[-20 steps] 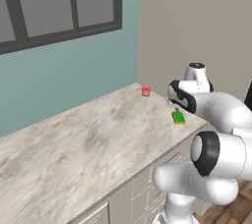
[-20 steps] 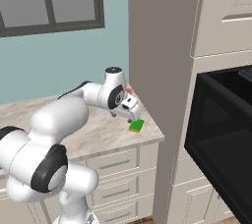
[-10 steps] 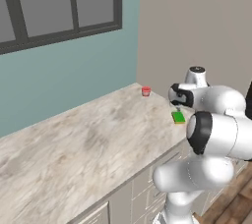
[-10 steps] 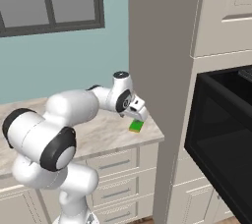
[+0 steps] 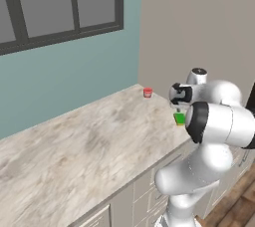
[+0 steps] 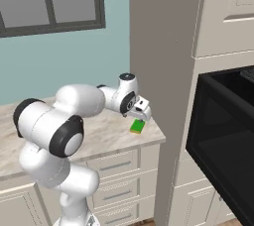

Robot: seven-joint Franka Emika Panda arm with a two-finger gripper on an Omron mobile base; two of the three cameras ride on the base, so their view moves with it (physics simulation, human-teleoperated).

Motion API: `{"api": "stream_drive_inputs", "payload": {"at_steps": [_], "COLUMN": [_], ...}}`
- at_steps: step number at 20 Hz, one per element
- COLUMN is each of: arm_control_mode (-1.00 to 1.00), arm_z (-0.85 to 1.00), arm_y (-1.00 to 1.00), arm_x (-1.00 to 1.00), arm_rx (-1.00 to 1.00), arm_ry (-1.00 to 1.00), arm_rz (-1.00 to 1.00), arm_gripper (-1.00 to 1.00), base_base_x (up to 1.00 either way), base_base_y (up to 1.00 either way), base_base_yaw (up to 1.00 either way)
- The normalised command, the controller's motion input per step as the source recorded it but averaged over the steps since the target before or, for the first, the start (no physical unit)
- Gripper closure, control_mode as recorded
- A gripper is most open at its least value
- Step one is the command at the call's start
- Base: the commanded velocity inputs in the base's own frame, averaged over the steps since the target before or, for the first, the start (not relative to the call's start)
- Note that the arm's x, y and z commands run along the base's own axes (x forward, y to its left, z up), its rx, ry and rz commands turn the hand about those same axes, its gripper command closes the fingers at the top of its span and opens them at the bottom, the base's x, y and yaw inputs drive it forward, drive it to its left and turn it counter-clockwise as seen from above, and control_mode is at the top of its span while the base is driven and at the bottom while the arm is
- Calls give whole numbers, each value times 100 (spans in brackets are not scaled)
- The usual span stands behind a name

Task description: Place the sponge inside the microwave to prepare for sanitizing.

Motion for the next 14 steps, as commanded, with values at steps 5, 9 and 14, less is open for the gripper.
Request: {"api": "stream_drive_inputs", "payload": {"at_steps": [5, 9, 14], "arm_control_mode": [-100, -100, -100], "arm_z": [-24, -17, -21], "arm_y": [0, 0, 0], "arm_x": [23, 34, 23], "arm_rx": [2, 3, 0], "arm_ry": [4, 3, 0], "arm_rz": [11, 5, 0], "arm_gripper": [-100, -100, -100], "base_base_x": [0, 0, 0], "base_base_y": [0, 0, 0], "base_base_yaw": [0, 0, 0]}}
